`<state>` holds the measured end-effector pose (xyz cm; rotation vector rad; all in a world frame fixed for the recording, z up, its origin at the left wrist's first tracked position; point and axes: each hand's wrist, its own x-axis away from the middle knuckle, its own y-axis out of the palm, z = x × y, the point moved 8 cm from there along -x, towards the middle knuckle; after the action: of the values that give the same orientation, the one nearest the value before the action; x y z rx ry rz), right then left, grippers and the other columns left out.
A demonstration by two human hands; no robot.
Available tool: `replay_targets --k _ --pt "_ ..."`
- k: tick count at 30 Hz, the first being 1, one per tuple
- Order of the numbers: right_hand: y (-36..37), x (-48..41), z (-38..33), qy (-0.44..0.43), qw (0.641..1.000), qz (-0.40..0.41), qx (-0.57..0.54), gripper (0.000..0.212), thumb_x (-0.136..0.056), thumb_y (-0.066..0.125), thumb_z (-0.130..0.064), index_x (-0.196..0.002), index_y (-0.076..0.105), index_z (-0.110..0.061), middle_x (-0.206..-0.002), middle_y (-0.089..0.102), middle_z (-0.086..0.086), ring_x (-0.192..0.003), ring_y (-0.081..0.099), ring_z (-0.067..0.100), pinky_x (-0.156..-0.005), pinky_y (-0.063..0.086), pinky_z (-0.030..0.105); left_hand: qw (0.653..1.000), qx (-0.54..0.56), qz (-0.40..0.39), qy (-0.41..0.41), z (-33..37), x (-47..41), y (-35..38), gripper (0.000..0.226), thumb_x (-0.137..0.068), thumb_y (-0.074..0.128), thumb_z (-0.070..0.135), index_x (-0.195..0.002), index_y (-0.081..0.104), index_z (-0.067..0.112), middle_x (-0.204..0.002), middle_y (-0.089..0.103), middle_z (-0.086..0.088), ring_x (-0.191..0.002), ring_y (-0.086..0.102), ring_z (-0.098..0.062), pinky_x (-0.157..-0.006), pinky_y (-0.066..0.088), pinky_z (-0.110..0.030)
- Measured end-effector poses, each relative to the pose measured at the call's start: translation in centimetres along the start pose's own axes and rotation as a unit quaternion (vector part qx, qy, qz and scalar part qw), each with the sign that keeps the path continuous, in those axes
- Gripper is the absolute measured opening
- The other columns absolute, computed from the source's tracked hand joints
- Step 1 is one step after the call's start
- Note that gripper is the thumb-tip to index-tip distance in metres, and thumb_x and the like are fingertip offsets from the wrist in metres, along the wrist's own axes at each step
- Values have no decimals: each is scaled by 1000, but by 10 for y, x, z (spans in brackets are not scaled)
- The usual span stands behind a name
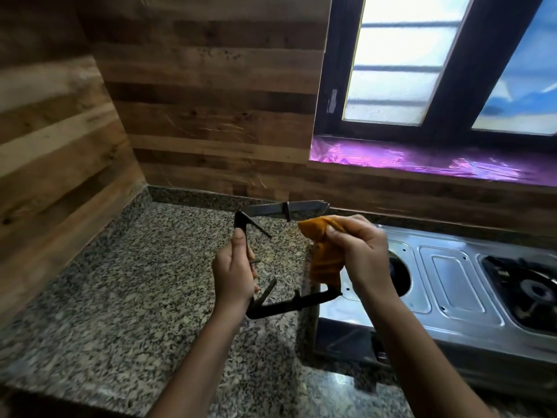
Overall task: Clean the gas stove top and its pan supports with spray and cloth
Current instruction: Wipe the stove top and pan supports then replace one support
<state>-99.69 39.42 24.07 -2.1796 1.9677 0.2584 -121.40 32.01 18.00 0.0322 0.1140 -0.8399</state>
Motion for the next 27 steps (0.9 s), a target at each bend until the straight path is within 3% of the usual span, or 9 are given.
replay_targets --k 2,5,9,11,14,18,22,25,27 --pt "-2 1 -15 4 999 6 -48 20 -80 67 2 -85 78 -15 -84 65 4 -75 64 11 -64 49 21 1000 19 1 2 11 -5 1 50 -101 36 45 -67 45 10 -50 41 -5 -35 37 -15 -35 32 -22" --pt "0 5 -23 101 983 -41 -147 19 -81 62 1 -90 77 -6 -73 67 10 -63 62 25 -56 50 30 999 41 13 9 24 -11 0 50 -101 36 45 -67 45 10 -50 40 -6 -34 36 -14 -34 31 -22" --pt "0 8 -26 163 972 -102 -136 20 -81 61 0 -97 73 2 -72 67 20 -57 62 28 -49 48 29 998 47 22 24 34 -10 3 51 -101 35 47 -66 45 11 -50 40 -6 -33 36 -12 -34 31 -23" --pt "-5 6 -24 155 974 -104 -126 22 -80 61 -1 -98 73 1 -72 67 20 -59 63 28 -49 48 29 998 47 17 23 35 -8 7 52 -100 34 49 -67 45 11 -50 40 -6 -35 37 -12 -33 31 -24" --pt "3 11 -20 123 969 -187 -107 23 -75 62 -1 -95 74 0 -66 62 16 -51 55 22 -47 38 22 999 44 14 20 34 -7 9 51 -100 34 49 -67 45 11 -51 41 -5 -35 37 -11 -34 32 -24" --pt "20 20 -20 10 963 -247 -108 21 -79 61 0 -97 71 4 -88 64 10 -71 63 19 -55 47 22 999 9 -3 34 33 -10 11 51 -100 33 48 -67 46 11 -52 42 -6 -38 40 -13 -39 34 -26" --pt "16 15 -27 -177 981 -73 -23 19 -88 59 -2 -105 69 0 -106 63 10 -100 62 24 -85 49 31 988 -94 -59 110 42 0 24 48 -99 33 46 -64 47 16 -52 43 -1 -43 41 -12 -44 35 -29" --pt "-1 14 -24 -154 981 98 -59 19 -93 59 -2 -109 68 -6 -110 62 13 -104 61 19 -90 49 29 978 -134 -74 141 40 15 33 49 -98 32 50 -61 44 20 -48 39 0 -41 37 -11 -43 31 -34" --pt "-19 12 -13 -127 971 188 -83 20 -95 59 -9 -110 68 -18 -112 64 10 -106 62 19 -94 52 36 980 -126 -69 135 33 19 33 58 -98 32 57 -61 45 15 -47 39 0 -41 37 -13 -45 32 -42"
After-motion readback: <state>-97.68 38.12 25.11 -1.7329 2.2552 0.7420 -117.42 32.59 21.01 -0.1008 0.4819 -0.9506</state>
